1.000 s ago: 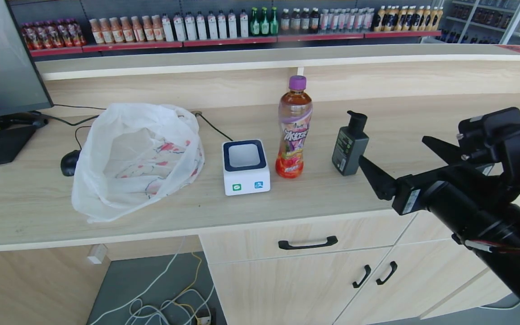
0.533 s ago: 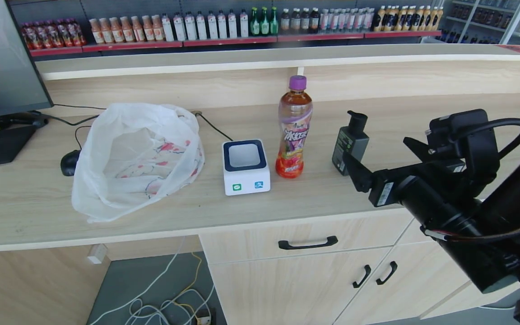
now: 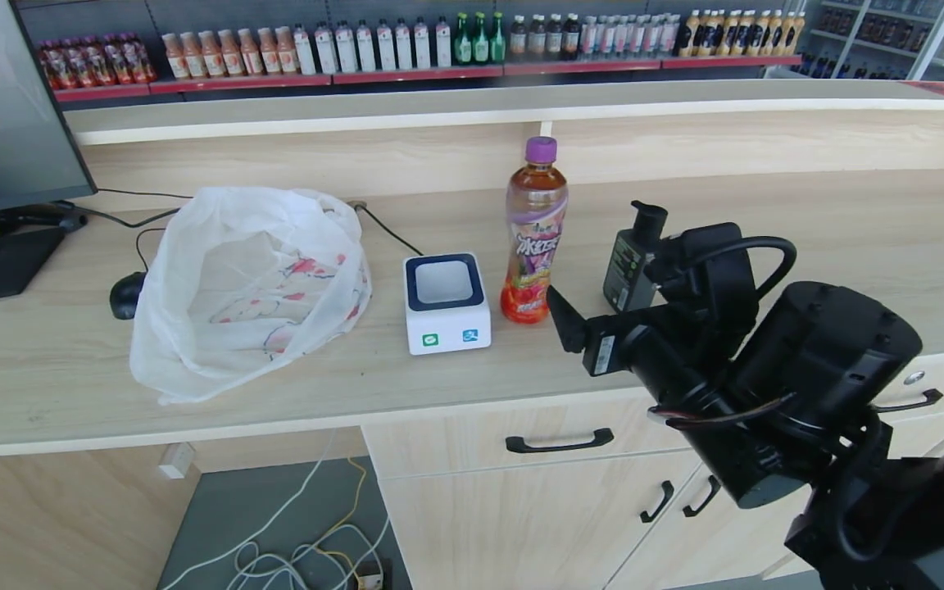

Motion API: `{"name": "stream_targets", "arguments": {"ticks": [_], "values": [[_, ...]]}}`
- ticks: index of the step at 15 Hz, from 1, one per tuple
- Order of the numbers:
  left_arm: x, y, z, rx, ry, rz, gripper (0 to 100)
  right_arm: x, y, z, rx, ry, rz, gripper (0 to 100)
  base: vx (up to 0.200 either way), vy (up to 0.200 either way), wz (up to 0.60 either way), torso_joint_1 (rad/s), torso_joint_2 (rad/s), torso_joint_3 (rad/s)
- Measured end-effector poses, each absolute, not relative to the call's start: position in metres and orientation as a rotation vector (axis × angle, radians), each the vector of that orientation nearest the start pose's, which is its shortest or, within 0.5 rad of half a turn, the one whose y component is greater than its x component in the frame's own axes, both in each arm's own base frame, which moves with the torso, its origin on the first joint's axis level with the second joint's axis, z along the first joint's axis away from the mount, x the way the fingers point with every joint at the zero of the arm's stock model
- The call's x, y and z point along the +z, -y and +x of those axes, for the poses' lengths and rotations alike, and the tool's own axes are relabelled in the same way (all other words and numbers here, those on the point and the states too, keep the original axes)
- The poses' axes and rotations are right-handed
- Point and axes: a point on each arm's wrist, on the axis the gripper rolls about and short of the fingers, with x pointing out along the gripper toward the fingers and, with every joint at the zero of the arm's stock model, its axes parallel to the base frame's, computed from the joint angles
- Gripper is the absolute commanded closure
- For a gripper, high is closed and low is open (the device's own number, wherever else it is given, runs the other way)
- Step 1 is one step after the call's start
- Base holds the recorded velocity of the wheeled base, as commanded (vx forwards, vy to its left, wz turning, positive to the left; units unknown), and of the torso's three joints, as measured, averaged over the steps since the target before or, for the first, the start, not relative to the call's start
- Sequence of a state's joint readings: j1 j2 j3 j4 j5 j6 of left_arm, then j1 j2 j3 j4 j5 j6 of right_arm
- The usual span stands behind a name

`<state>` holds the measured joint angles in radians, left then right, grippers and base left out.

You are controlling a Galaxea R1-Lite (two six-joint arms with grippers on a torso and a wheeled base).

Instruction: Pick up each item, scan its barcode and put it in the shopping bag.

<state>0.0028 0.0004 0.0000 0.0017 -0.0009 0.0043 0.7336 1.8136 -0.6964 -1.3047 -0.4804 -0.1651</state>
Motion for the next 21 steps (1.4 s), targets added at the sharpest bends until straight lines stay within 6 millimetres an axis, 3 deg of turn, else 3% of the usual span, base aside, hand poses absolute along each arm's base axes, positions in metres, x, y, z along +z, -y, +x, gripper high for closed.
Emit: {"name": "stream_targets", "arguments": {"ticks": [4, 7, 13, 21], "values": [[0.075, 0.000, -0.023, 0.002, -0.002, 0.004, 0, 0.183, -0.223, 0.264, 0.252, 0.190, -0.028, 0, 0.000, 0.000, 0.00, 0.000, 0.00, 0.000], [0.075, 0.000, -0.023, 0.002, -0.002, 0.004, 0, 0.173, -0.225, 0.278, 0.233, 0.176, -0.040, 0, 0.000, 0.000, 0.00, 0.000, 0.00, 0.000], [0.075, 0.000, -0.023, 0.003, -0.002, 0.004, 0, 0.178, -0.231, 0.308, 0.209, 0.228, -0.045, 0, 0.000, 0.000, 0.00, 0.000, 0.00, 0.000], [0.075, 0.000, -0.023, 0.002, -0.002, 0.004, 0, 0.175, -0.242, 0.330, 0.196, 0.260, -0.045, 0, 0.000, 0.000, 0.00, 0.000, 0.00, 0.000]]}}
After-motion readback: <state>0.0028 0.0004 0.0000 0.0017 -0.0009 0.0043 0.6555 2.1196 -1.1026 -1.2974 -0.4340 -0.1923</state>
